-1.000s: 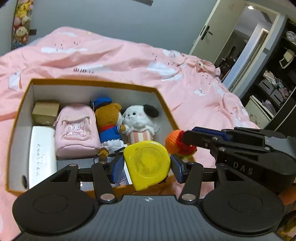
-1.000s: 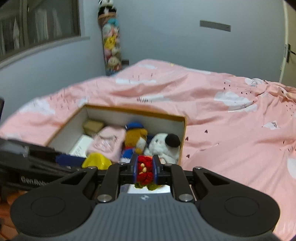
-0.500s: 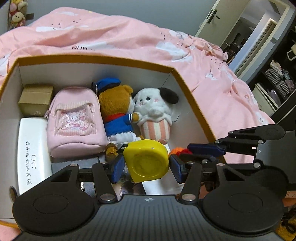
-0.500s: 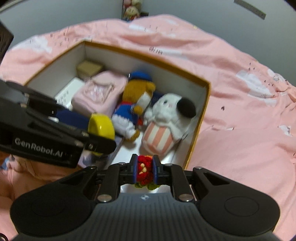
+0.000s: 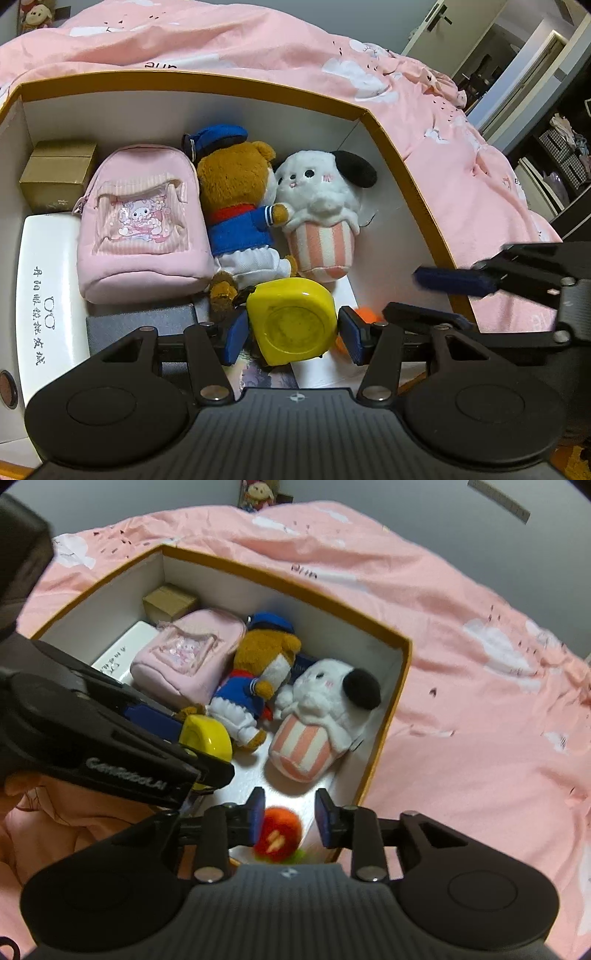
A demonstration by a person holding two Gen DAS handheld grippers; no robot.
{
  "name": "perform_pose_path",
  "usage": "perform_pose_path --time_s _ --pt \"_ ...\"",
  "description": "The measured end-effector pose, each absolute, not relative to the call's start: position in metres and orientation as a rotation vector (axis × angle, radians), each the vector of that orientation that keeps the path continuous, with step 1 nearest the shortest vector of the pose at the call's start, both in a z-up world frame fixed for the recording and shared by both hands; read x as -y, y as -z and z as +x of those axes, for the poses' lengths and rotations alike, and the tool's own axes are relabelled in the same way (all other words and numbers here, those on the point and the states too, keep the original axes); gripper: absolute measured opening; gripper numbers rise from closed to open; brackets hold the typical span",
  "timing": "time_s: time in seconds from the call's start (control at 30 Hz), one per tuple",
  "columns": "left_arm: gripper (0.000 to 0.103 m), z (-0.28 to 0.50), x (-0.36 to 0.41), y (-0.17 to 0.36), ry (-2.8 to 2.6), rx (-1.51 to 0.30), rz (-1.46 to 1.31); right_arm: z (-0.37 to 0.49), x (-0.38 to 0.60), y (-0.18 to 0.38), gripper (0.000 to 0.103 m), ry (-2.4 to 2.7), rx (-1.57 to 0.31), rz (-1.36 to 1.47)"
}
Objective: Organize objects
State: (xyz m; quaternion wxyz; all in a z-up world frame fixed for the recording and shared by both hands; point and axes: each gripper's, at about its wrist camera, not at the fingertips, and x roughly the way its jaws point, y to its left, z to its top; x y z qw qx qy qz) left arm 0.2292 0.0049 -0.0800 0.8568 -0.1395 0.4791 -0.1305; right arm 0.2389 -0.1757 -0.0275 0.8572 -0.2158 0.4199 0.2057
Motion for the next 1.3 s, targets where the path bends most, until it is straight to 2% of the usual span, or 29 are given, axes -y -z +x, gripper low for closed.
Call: perform_pose_path --time_s 0.33,0.67,0.73,0.8,0.87,1.0,1.3 --pt "0.060 0.237 0.005 0.085 0.272 -1.027 -0.252 0.222 0.182 0.010 0.046 -0.262 -0.644 -0.513" --pt "0.060 0.240 0.013 0.092 0.271 -1.048 -0.234 0.229 0.192 0.019 0.047 -0.209 -0.679 -0.409" --pt "0.062 0.239 0.011 0.090 0.270 -1.040 -0.247 0.226 0.193 0.019 0.048 -0.209 -0.678 -0.400" --pt "0.071 0.238 0.010 0.089 0.268 -1.030 -0.255 0.226 0.192 0.020 0.050 -0.212 -0.679 -0.395" --pt "0.074 0.236 0.009 0.086 0.265 -1.015 -0.259 0.223 0.191 0.020 0.053 -0.214 -0.678 -0.392" --pt "0.079 0.229 0.004 0.078 0.250 -0.977 -0.268 0.221 0.192 0.019 0.054 -0.209 -0.676 -0.384" --pt "0.079 0.210 0.001 0.057 0.188 -0.866 -0.265 0.211 0.194 0.012 0.063 -0.196 -0.657 -0.346"
